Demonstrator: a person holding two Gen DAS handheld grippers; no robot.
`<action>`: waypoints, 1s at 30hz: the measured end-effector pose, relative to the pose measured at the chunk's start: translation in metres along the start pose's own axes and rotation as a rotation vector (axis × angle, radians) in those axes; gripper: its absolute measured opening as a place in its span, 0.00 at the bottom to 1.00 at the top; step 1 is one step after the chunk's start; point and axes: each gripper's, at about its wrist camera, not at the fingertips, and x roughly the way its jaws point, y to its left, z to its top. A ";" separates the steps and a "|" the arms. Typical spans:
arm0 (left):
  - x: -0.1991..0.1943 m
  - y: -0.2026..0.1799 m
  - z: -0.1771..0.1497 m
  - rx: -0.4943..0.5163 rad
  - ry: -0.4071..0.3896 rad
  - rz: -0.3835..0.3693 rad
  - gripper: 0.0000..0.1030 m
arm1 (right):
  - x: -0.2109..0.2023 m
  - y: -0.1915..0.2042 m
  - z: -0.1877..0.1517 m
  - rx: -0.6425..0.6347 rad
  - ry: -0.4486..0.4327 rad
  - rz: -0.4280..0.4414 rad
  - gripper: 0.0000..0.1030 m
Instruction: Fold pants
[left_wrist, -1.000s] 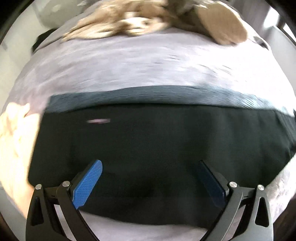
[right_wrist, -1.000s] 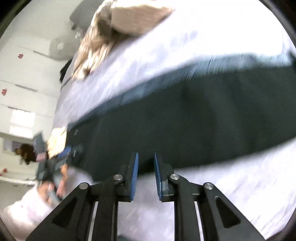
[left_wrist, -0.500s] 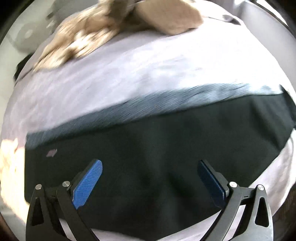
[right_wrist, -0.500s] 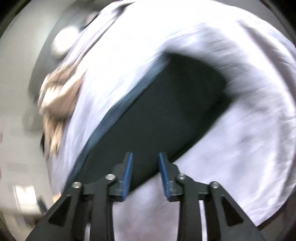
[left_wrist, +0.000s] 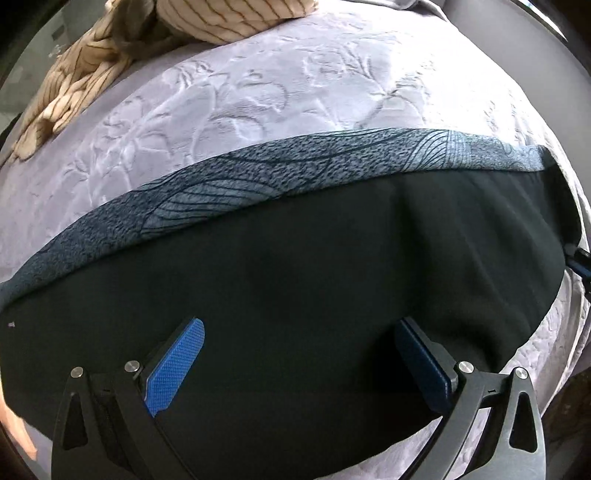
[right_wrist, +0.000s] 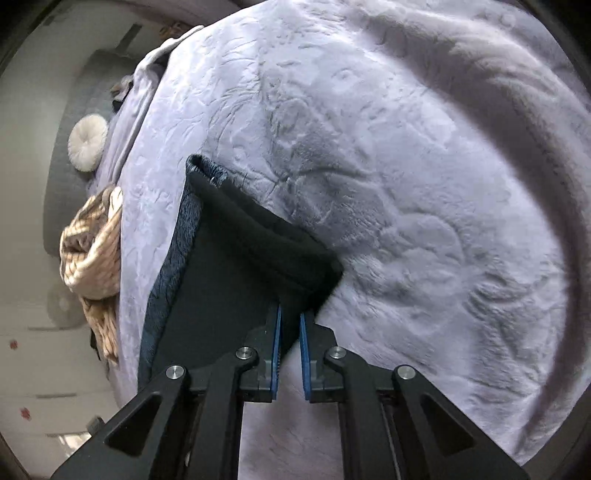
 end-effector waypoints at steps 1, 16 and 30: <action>0.000 -0.001 0.001 0.008 0.001 0.010 1.00 | -0.003 0.000 0.000 -0.011 0.008 -0.010 0.10; 0.019 0.011 0.077 -0.056 -0.020 0.132 1.00 | 0.005 0.099 -0.032 -0.432 0.102 -0.010 0.19; -0.013 -0.007 -0.007 -0.103 0.076 0.058 1.00 | 0.027 0.077 -0.040 -0.378 0.197 -0.001 0.36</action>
